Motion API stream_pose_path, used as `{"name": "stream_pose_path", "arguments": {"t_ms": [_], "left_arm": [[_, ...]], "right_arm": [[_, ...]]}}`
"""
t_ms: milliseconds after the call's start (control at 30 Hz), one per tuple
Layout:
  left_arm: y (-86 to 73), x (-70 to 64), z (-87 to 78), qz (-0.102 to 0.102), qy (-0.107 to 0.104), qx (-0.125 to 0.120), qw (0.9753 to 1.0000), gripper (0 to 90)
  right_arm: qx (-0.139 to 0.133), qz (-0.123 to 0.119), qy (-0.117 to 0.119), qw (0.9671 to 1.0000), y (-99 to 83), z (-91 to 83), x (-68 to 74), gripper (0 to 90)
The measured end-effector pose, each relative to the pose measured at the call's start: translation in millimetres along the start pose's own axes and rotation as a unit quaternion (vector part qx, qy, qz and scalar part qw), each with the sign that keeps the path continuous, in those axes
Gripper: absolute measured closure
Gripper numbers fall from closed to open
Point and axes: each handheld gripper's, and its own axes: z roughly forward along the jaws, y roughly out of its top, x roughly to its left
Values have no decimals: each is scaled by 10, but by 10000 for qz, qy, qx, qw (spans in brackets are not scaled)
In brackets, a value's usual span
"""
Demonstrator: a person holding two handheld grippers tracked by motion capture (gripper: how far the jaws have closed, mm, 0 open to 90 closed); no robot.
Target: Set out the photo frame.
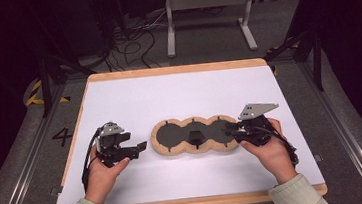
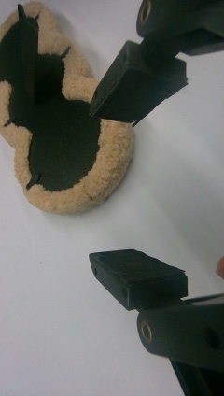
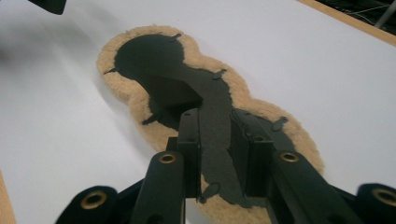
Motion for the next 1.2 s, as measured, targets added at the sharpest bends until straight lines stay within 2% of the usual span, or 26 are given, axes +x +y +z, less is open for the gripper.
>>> {"name": "stream_pose_path", "arguments": {"t_ms": [67,100,367,467,600,700,733,800,900,933,1067,1133,1167,1200], "left_arm": [[1,5,0,-127,-35,67,9999,285],[4,20,1,-52,-3,58,10000,291],[13,-8,9,21,126,73,9999,341],[16,-11,8,44,168,45,9998,372],[4,5,42,82,180,50,9998,476],[-4,22,77,-1,54,140,9999,526],[-13,35,119,-58,-50,160,9998,523],[-19,40,172,-120,-169,231,9995,522],[-23,30,211,-165,-151,293,9993,517],[-26,30,245,-245,-197,367,9988,515],[-36,48,291,-250,-169,467,9985,526],[-48,76,338,-404,-252,547,9974,523],[-48,76,338,-404,-252,547,9974,519],[-47,84,360,-504,-338,534,9967,510]], "right_arm": [[-8,57,-79,10000,-9,-39,-39,709],[-6,93,-116,9999,-17,-63,-64,703],[95,302,-390,9987,-82,-146,-192,663],[142,357,-483,9981,-113,-159,-234,678],[219,436,-570,9972,-169,-171,-297,731],[248,533,-575,9966,-200,-168,-334,728],[276,678,-598,9955,-241,-156,-379,706],[313,769,-618,9946,-270,-146,-411,676],[394,865,-637,9934,-305,-122,-447,652],[488,914,-631,9926,-337,-97,-469,645],[625,947,-662,9913,-382,-62,-502,647],[728,1049,-652,9897,-426,-27,-524,643],[744,1049,-634,9897,-441,-16,-538,631],[790,1117,-576,9889,-450,-6,-544,605]]}}
